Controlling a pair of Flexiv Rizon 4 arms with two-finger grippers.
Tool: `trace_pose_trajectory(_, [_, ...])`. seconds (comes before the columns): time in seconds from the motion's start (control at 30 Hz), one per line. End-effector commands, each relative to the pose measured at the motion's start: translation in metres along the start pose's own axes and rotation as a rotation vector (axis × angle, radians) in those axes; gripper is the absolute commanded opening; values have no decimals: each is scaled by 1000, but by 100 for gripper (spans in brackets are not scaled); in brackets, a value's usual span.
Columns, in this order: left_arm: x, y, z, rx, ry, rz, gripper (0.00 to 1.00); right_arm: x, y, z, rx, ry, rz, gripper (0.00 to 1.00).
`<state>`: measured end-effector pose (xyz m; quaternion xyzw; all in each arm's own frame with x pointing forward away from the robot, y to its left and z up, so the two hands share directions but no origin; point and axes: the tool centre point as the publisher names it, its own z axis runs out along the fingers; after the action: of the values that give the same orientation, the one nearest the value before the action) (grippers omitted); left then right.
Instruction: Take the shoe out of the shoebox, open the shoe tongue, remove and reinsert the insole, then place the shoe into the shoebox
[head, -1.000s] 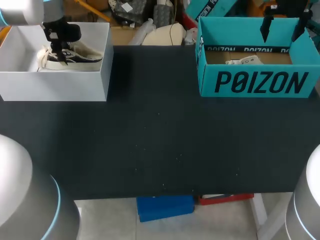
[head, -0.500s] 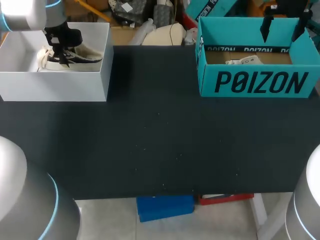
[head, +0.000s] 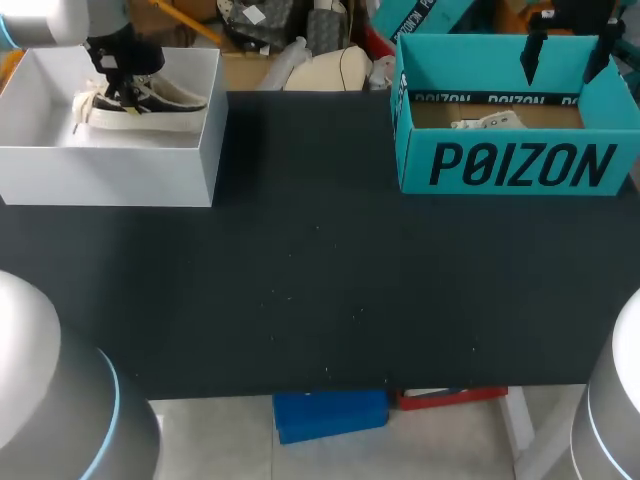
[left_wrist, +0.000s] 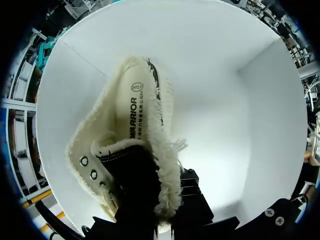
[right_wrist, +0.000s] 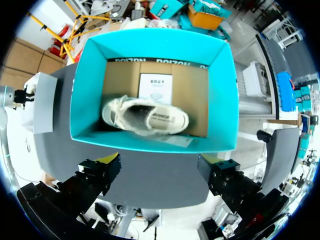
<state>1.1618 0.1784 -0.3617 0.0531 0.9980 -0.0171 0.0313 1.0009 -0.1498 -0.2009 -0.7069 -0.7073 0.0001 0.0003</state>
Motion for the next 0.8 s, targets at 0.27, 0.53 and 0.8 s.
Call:
trace_pose_trajectory(0.27, [45,-29,-143,-49,-182,-74,0,0,0,0,0,0,0,100])
trace_pose_trajectory(0.53, [85,-63,-238,-54,-344,-87,0,0,0,0,0,0,0,100])
trace_pose_trajectory(0.8, [132,-104,-291,-64,-456,-79,0,0,0,0,0,0,0,100])
